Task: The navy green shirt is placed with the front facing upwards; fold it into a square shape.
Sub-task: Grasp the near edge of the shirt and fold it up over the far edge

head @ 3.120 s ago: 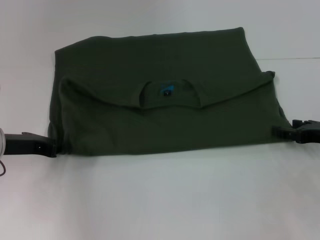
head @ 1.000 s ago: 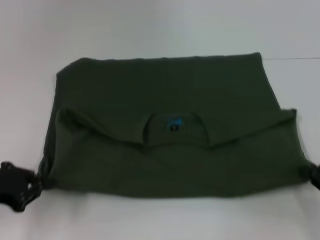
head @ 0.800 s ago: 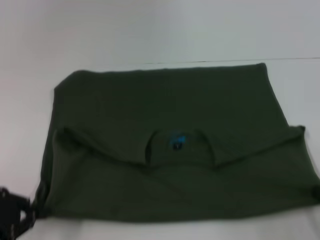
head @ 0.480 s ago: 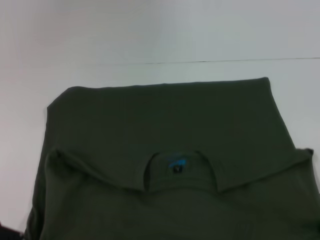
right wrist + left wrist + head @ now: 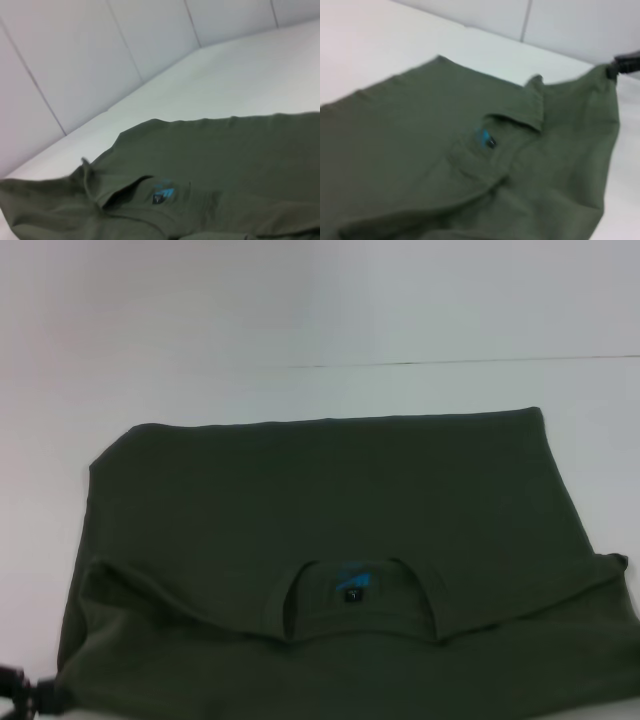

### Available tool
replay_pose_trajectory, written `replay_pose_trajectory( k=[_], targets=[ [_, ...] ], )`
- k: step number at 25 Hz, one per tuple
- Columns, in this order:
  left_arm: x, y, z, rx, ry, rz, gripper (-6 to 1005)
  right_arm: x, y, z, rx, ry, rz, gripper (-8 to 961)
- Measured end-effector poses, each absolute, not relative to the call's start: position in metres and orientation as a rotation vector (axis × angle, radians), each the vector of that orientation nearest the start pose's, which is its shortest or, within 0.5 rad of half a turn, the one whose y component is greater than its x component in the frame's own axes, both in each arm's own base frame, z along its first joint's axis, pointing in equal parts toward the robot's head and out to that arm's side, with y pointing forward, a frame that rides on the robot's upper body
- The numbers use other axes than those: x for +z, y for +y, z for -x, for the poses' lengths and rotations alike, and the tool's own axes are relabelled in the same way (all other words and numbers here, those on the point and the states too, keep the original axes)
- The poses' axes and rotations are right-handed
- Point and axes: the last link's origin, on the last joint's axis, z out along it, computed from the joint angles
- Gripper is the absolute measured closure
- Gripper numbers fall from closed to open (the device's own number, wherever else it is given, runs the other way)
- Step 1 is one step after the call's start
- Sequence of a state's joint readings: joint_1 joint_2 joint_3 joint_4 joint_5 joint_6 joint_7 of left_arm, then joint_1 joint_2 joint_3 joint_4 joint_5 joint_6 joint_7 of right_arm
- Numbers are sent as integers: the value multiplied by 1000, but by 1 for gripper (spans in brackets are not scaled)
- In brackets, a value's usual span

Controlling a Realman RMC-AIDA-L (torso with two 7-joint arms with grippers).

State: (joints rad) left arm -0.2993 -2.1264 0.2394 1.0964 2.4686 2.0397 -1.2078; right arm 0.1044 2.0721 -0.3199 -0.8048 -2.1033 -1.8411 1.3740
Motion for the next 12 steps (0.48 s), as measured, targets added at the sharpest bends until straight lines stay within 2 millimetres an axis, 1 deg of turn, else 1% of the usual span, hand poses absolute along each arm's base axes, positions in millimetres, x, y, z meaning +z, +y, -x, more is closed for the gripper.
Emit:
replay_pose_trajectory(
  k=[2, 5, 8, 12],
  targets=[
    [79, 212, 335, -445, -688, 2716, 970, 72, 190, -370, 731, 1124, 2360, 838],
    [86, 220, 335, -552, -757, 2629, 970, 81, 214, -360, 724, 1230, 2371, 834],
    [93, 228, 333, -653, -809, 2529, 971, 92, 237, -348, 717, 1267, 2377, 830],
    [94, 241, 335, -706, -893, 2419, 971, 106, 269, -332, 728, 1317, 2364, 825]
  ],
)
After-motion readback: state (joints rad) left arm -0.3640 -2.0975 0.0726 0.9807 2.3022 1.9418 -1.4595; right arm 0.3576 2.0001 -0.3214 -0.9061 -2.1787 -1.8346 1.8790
